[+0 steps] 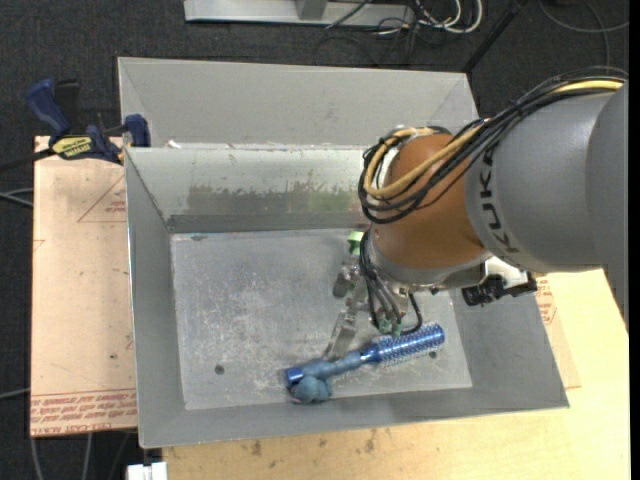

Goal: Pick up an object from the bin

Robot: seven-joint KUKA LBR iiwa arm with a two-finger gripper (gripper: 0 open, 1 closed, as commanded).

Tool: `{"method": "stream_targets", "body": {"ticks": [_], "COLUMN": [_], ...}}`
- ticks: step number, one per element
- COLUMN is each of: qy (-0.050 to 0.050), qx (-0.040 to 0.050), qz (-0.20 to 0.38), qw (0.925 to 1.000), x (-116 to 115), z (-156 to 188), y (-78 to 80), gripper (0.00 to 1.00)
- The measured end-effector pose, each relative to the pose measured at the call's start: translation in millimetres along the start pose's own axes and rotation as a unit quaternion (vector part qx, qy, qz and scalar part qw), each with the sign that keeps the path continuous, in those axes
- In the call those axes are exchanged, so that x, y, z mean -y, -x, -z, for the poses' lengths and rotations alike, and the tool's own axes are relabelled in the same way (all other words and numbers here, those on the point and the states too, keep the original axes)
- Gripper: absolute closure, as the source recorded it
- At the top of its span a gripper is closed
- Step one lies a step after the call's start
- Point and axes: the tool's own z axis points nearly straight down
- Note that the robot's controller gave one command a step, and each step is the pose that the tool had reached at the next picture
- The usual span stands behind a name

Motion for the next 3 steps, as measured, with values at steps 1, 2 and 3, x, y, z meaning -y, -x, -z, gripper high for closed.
{"method": "stream_targets", "body": {"ticks": [1, 2, 3], "qy": [-0.001, 0.001, 0.0], "qx": [-0.002, 0.0043, 0.0011], "qz": [0.086, 0.091, 0.091], "qw": [0.9963, 0.9959, 0.9958], "x": [19.1, 20.3, 20.7], "z": [-87.2, -83.9, -84.2], "y": [-12.6, -26.4, -27.6], "gripper": [0.0, 0.0, 1.0]}}
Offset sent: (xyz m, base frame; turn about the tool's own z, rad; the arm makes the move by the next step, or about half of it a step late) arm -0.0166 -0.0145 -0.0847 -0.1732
